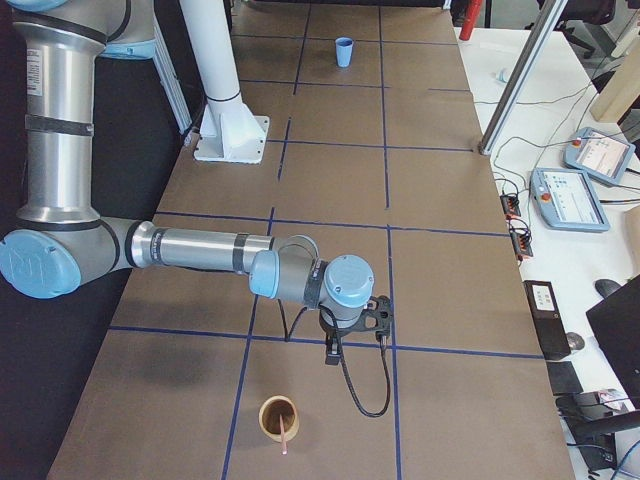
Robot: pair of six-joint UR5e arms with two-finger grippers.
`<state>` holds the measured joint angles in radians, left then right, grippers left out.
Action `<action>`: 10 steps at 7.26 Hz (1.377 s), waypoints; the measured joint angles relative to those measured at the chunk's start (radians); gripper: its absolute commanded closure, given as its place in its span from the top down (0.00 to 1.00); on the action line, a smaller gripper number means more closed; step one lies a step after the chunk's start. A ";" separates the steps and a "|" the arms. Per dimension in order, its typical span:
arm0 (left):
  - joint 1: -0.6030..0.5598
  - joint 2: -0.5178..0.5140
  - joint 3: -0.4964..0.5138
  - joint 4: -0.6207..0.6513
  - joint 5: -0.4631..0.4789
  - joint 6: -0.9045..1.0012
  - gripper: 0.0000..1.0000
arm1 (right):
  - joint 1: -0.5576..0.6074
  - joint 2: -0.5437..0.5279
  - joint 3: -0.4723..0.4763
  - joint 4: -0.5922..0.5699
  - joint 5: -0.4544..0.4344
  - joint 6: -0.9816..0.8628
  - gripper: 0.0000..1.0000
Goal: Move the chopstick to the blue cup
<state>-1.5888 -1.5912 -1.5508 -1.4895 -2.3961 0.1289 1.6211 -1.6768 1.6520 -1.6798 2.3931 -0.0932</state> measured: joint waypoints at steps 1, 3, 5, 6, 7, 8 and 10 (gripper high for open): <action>0.000 0.000 0.000 0.000 0.000 0.000 1.00 | 0.000 0.002 -0.001 0.000 0.000 0.001 1.00; 0.000 -0.002 -0.001 0.000 0.000 0.001 1.00 | 0.000 0.007 -0.002 0.000 -0.001 0.003 1.00; 0.000 -0.001 0.000 -0.012 0.000 0.001 1.00 | 0.000 0.007 0.001 0.000 0.000 0.004 1.00; 0.000 0.000 0.000 -0.026 0.001 -0.002 1.00 | 0.000 0.007 0.002 0.000 0.000 0.004 1.00; 0.000 0.001 -0.001 -0.036 0.001 -0.003 1.00 | 0.000 0.006 0.003 0.000 0.000 0.004 1.00; 0.000 0.001 -0.003 -0.041 0.001 -0.004 1.00 | 0.000 0.006 0.004 0.000 0.000 0.004 1.00; 0.003 0.002 -0.055 -0.043 0.001 -0.047 1.00 | 0.000 0.008 0.006 0.000 0.000 0.005 1.00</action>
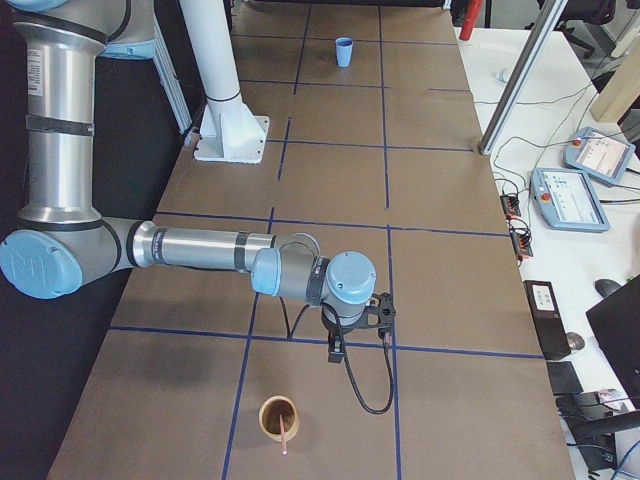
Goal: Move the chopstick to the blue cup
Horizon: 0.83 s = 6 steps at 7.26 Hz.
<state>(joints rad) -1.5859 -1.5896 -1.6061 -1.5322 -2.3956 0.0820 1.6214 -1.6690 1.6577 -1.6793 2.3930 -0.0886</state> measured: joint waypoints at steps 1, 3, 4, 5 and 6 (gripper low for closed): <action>0.017 0.006 -0.061 -0.003 0.000 -0.079 1.00 | 0.000 0.001 0.003 0.000 0.000 0.001 1.00; 0.140 0.075 -0.225 -0.075 0.001 -0.359 1.00 | 0.000 0.002 0.013 0.000 0.000 0.001 1.00; 0.213 0.108 -0.265 -0.158 0.004 -0.512 1.00 | 0.000 0.003 0.016 0.000 0.000 0.001 1.00; 0.288 0.137 -0.277 -0.253 0.018 -0.648 1.00 | 0.000 0.004 0.017 0.000 0.000 0.001 1.00; 0.350 0.152 -0.277 -0.321 0.044 -0.753 1.00 | 0.000 0.006 0.018 0.001 0.001 0.001 1.00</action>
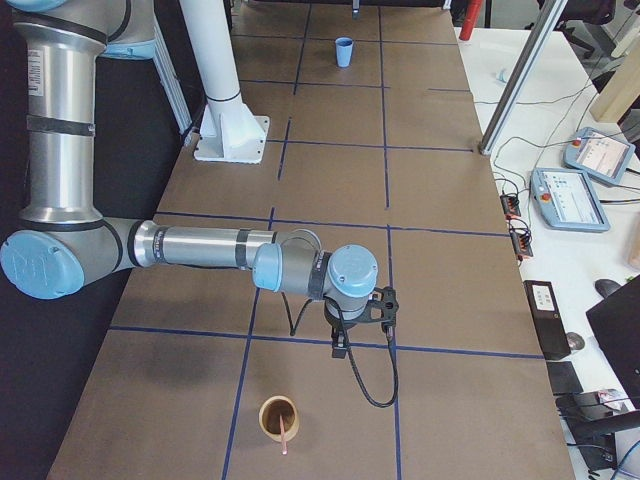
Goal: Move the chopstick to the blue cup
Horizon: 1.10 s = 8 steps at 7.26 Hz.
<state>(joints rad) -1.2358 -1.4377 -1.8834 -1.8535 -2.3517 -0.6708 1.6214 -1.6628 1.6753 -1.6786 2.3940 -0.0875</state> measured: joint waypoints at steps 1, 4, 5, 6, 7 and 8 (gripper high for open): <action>0.055 0.011 0.001 -0.043 0.031 -0.074 1.00 | 0.000 0.001 0.002 0.000 0.000 0.000 1.00; 0.153 0.032 0.023 -0.094 0.085 -0.135 0.99 | 0.000 0.001 0.005 0.000 0.001 0.000 1.00; 0.177 0.030 0.036 -0.096 0.087 -0.137 0.95 | 0.000 0.001 0.005 -0.001 0.001 -0.001 1.00; 0.201 0.027 0.048 -0.097 0.088 -0.137 0.92 | 0.000 0.000 0.004 -0.001 0.001 -0.001 1.00; 0.220 0.024 0.057 -0.098 0.089 -0.138 0.90 | 0.000 0.000 0.003 -0.001 0.001 -0.001 1.00; 0.229 0.019 0.064 -0.098 0.089 -0.138 0.59 | 0.000 0.000 0.003 -0.001 0.001 -0.001 1.00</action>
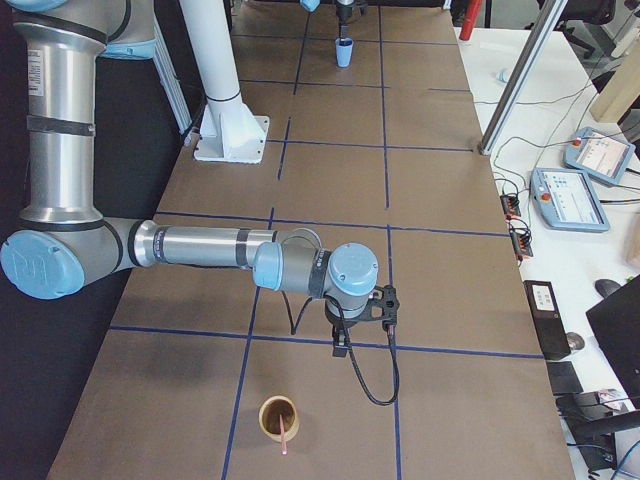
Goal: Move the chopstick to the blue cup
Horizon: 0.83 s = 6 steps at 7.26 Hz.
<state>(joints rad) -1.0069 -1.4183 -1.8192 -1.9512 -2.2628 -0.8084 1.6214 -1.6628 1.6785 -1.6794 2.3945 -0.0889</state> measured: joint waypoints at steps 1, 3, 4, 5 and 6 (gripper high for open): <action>0.003 -0.003 0.007 0.000 0.000 0.000 0.34 | 0.000 0.000 0.000 0.001 0.000 0.000 1.00; 0.005 -0.011 0.029 0.000 0.000 0.001 0.07 | 0.000 0.000 -0.001 0.000 0.000 0.000 1.00; 0.005 -0.021 0.045 0.000 -0.001 0.001 0.01 | 0.000 0.000 -0.001 0.000 0.001 0.000 1.00; 0.004 -0.028 0.049 0.000 -0.004 0.000 0.00 | 0.000 0.000 0.000 0.000 0.001 0.000 1.00; 0.002 -0.032 0.033 0.007 -0.008 -0.003 0.00 | 0.000 0.000 0.001 0.000 0.001 0.000 1.00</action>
<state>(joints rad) -1.0049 -1.4504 -1.7867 -1.9446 -2.2704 -0.8110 1.6214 -1.6625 1.6790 -1.6797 2.3960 -0.0890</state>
